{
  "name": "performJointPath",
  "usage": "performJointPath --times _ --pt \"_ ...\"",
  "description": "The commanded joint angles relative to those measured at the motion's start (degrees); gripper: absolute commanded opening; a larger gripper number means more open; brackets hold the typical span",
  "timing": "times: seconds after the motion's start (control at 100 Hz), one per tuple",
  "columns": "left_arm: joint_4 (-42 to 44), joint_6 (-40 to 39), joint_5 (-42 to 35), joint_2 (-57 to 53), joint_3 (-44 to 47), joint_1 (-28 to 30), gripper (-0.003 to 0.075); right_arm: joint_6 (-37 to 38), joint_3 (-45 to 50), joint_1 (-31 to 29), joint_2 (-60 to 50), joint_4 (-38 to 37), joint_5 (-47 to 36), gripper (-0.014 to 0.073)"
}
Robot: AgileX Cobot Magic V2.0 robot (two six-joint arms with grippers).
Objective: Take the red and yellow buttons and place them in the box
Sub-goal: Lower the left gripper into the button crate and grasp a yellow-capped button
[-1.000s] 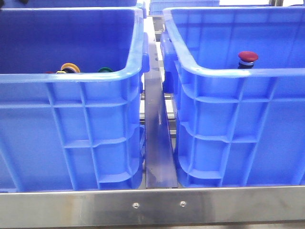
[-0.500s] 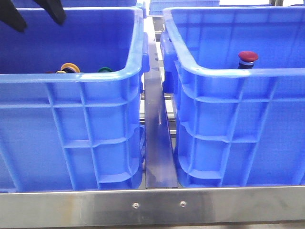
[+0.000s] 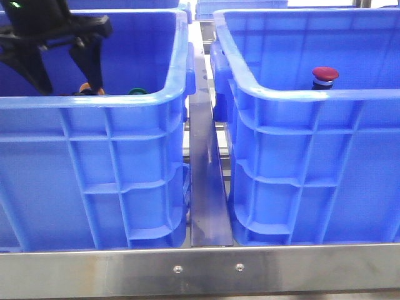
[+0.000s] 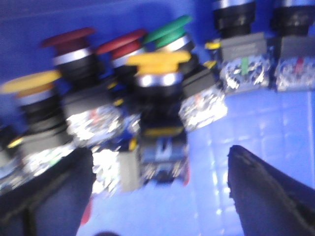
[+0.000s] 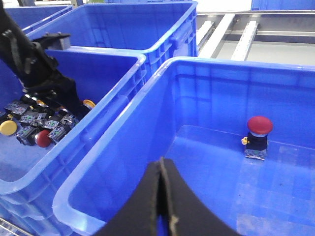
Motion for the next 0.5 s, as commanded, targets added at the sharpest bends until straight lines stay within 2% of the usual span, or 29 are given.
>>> performJointPath --times 0.0,0.18,0.26,0.33,0.49 --pt "-0.98 -0.65 -1.45 -1.31 -2.43 0.20 0.0526 -0.25 -1.41 -0.11 0.15 0.94 -2.49 -0.0041" --pt "-1.61 -0.65 -1.60 1.44 -3.04 0.20 0.0521 -0.25 -1.41 -0.11 0.15 0.94 -2.49 -0.0041" --pt "-1.61 -0.65 -1.95 1.57 -3.04 0.20 0.0482 -0.25 -1.41 -0.11 0.15 0.94 -2.49 -0.0041" --pt "-1.61 -0.65 -2.08 1.57 -3.17 0.20 0.0402 -0.25 -1.41 -0.11 0.15 0.94 -2.49 -0.0041" --pt "-1.61 -0.65 -2.08 1.57 -3.26 0.20 0.0139 -0.25 -1.41 -0.11 0.15 0.94 -2.49 -0.0041"
